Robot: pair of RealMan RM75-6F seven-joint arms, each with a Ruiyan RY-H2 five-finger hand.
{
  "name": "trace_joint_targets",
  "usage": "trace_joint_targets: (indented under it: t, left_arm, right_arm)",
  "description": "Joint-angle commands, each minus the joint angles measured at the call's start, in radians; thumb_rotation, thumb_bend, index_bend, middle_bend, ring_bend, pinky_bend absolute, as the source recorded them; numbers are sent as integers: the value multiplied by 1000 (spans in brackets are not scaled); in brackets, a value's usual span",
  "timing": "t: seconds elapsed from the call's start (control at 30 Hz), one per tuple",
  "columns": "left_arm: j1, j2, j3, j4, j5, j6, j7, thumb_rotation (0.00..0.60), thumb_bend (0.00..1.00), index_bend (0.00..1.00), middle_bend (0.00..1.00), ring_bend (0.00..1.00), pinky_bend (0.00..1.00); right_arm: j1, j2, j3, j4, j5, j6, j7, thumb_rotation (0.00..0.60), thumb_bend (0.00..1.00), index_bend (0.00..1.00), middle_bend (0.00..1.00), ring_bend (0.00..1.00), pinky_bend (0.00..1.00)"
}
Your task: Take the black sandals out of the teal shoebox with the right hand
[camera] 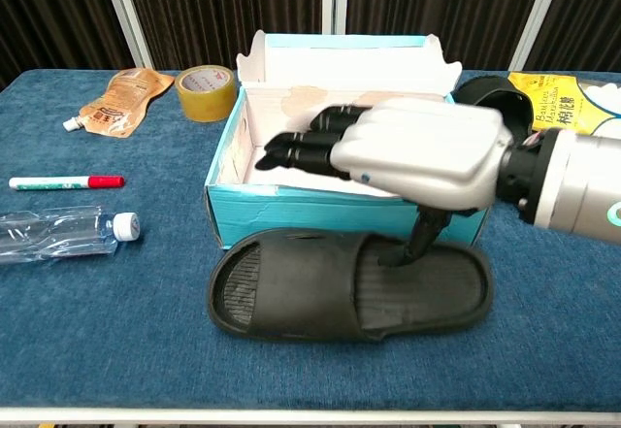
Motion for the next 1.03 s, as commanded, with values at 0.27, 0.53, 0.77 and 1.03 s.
trace_joint_targets:
  t: [0.27, 0.53, 0.77, 1.03]
  left_arm:
    - [-3, -14, -2, 26, 6, 1, -22, 600, 68, 123, 92, 0, 45]
    - [-6, -43, 0, 49, 11, 3, -31, 600, 69, 123, 93, 0, 45]
    - [1, -61, 16, 25, 29, 13, 4, 600, 68, 123, 93, 0, 44]
    - [21, -69, 22, -11, 36, 46, 39, 600, 68, 123, 93, 0, 43]
  right_arm:
    - [-208, 188, 35, -63, 37, 333, 102, 600, 127, 47, 99, 27, 20]
    - [-428, 309, -4, 23, 166, 492, 310, 600, 218, 169, 168, 100, 114]
    - [-581, 347, -73, 68, 106, 607, 513, 600, 214, 55, 75, 1, 4]
    - [-668, 342, -67, 76, 69, 693, 500, 600, 214, 32, 59, 0, 0]
